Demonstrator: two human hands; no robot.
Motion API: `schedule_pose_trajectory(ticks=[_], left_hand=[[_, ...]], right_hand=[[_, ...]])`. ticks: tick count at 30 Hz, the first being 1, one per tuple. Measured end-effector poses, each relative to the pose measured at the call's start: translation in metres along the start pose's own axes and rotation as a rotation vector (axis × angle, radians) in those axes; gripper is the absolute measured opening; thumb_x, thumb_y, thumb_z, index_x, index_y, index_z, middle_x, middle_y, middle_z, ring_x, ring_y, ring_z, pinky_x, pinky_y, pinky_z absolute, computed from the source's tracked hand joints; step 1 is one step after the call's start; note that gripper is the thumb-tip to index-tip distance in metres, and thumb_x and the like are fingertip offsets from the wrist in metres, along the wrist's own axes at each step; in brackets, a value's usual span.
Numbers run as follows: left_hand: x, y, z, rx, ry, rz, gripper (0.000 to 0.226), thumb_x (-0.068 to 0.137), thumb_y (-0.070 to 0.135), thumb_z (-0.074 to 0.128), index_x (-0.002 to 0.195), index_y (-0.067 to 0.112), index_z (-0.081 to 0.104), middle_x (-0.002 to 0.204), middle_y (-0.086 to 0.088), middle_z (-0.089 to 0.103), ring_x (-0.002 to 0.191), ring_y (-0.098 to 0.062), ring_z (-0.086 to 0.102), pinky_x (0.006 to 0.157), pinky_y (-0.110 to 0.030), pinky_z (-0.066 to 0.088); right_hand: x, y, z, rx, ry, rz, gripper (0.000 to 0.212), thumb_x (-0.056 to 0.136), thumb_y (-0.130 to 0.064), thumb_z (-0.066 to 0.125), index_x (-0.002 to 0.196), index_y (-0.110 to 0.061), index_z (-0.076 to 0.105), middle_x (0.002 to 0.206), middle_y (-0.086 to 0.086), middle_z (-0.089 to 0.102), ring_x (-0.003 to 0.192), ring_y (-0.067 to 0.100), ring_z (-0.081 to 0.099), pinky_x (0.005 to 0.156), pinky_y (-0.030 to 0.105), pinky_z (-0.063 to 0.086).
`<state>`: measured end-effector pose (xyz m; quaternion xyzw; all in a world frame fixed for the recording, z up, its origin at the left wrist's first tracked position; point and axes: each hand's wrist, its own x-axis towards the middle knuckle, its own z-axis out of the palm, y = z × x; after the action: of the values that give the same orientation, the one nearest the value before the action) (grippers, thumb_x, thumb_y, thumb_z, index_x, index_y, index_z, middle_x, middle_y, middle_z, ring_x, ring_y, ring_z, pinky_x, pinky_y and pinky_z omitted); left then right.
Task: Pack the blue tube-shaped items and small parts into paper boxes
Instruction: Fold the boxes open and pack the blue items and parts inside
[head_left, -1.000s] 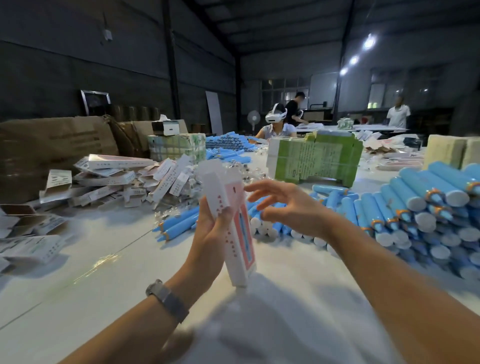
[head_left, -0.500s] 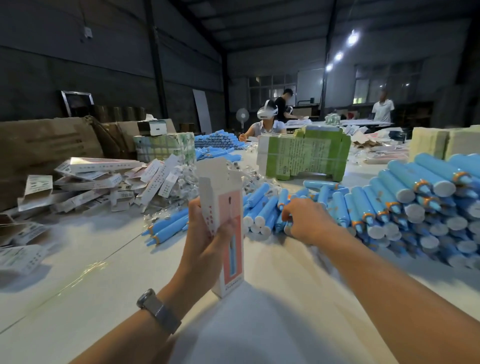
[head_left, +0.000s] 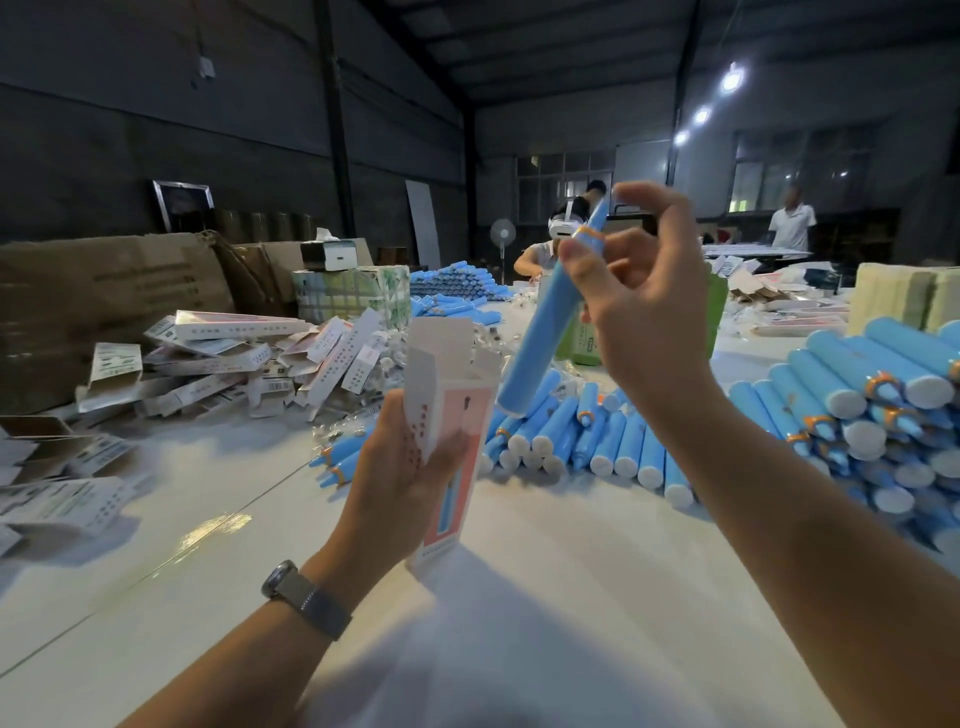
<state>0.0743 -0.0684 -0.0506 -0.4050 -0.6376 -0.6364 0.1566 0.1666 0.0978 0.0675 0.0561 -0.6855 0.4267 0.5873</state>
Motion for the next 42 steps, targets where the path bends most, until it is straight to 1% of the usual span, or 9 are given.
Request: schedule_pose_trajectory(ticks=[7, 10, 13, 19, 26, 32, 35, 38, 42], left_hand=[[-0.002, 0.004, -0.002, 0.085, -0.073, -0.030, 0.025, 0.088, 0.034, 0.059, 0.103, 0.021, 0.044, 0.093, -0.006, 0.061, 0.086, -0.024, 0.061, 0.078, -0.051, 0.055], [-0.003, 0.005, -0.003, 0.069, -0.116, -0.019, 0.024, 0.089, 0.035, 0.058, 0.100, 0.022, 0.041, 0.091, 0.003, 0.059, 0.085, -0.024, 0.059, 0.078, -0.056, 0.053], [-0.004, 0.007, -0.003, 0.073, -0.106, -0.007, 0.029, 0.089, 0.041, 0.060, 0.097, 0.023, 0.039, 0.093, -0.009, 0.059, 0.084, -0.032, 0.058, 0.075, -0.060, 0.052], [-0.004, 0.006, -0.002, 0.094, -0.026, 0.008, 0.026, 0.088, 0.032, 0.061, 0.097, 0.016, 0.042, 0.089, -0.012, 0.059, 0.079, -0.034, 0.057, 0.072, -0.060, 0.052], [-0.005, 0.002, 0.000, 0.154, 0.050, 0.050, 0.025, 0.086, 0.029, 0.060, 0.096, 0.013, 0.043, 0.084, -0.010, 0.056, 0.073, -0.025, 0.054, 0.063, -0.048, 0.049], [-0.003, -0.005, -0.003, 0.284, 0.180, 0.106, 0.026, 0.087, 0.025, 0.060, 0.090, 0.032, 0.035, 0.078, 0.003, 0.050, 0.068, -0.013, 0.049, 0.055, -0.029, 0.042], [-0.002, -0.010, -0.004, 0.335, 0.219, 0.111, 0.029, 0.089, 0.028, 0.059, 0.092, 0.033, 0.030, 0.082, -0.004, 0.053, 0.068, -0.023, 0.051, 0.054, -0.034, 0.042], [0.005, -0.015, -0.011, 0.393, 0.337, 0.093, 0.032, 0.091, 0.029, 0.061, 0.098, 0.036, 0.031, 0.093, -0.006, 0.053, 0.076, -0.029, 0.051, 0.061, -0.034, 0.041], [0.016, -0.027, -0.028, 0.385, 0.493, -0.004, 0.029, 0.093, 0.014, 0.068, 0.108, 0.006, 0.046, 0.102, -0.013, 0.058, 0.085, -0.031, 0.053, 0.069, -0.032, 0.038]], right_hand=[[-0.002, -0.028, 0.003, 0.204, 0.039, -0.086, 0.030, 0.092, -0.012, 0.065, 0.112, -0.019, 0.044, 0.083, 0.006, 0.067, 0.073, 0.017, 0.070, 0.055, 0.026, 0.055], [-0.006, -0.026, 0.006, 0.141, 0.002, -0.126, 0.031, 0.091, -0.014, 0.065, 0.110, -0.026, 0.043, 0.082, 0.001, 0.068, 0.073, 0.018, 0.071, 0.057, 0.034, 0.058], [-0.011, -0.024, 0.011, 0.066, -0.051, -0.163, 0.033, 0.091, -0.019, 0.067, 0.106, -0.035, 0.042, 0.081, -0.004, 0.068, 0.073, 0.017, 0.071, 0.061, 0.042, 0.059], [-0.015, -0.013, 0.016, -0.021, -0.126, -0.140, 0.033, 0.090, -0.026, 0.068, 0.103, -0.039, 0.040, 0.084, -0.003, 0.070, 0.073, 0.017, 0.069, 0.065, 0.047, 0.056], [-0.031, 0.006, 0.022, -0.160, -0.228, -0.159, 0.027, 0.092, -0.037, 0.065, 0.109, -0.023, 0.050, 0.083, -0.011, 0.067, 0.074, 0.008, 0.066, 0.064, 0.042, 0.057], [-0.058, 0.029, 0.036, -0.371, -0.483, -0.224, 0.025, 0.095, -0.039, 0.056, 0.108, -0.019, 0.067, 0.109, -0.005, 0.064, 0.105, 0.022, 0.055, 0.083, 0.045, 0.049], [-0.059, 0.032, 0.038, -0.376, -0.520, -0.186, 0.031, 0.094, -0.042, 0.053, 0.112, -0.022, 0.068, 0.119, -0.004, 0.059, 0.115, 0.021, 0.050, 0.093, 0.041, 0.044], [-0.052, 0.041, 0.039, -0.308, -0.429, -0.101, 0.027, 0.092, -0.037, 0.054, 0.110, -0.021, 0.065, 0.115, -0.003, 0.059, 0.107, 0.017, 0.054, 0.087, 0.040, 0.048], [-0.041, 0.073, 0.058, -0.345, -0.402, 0.071, 0.015, 0.091, -0.019, 0.061, 0.106, -0.018, 0.064, 0.101, -0.003, 0.062, 0.091, 0.015, 0.059, 0.083, 0.041, 0.051]])
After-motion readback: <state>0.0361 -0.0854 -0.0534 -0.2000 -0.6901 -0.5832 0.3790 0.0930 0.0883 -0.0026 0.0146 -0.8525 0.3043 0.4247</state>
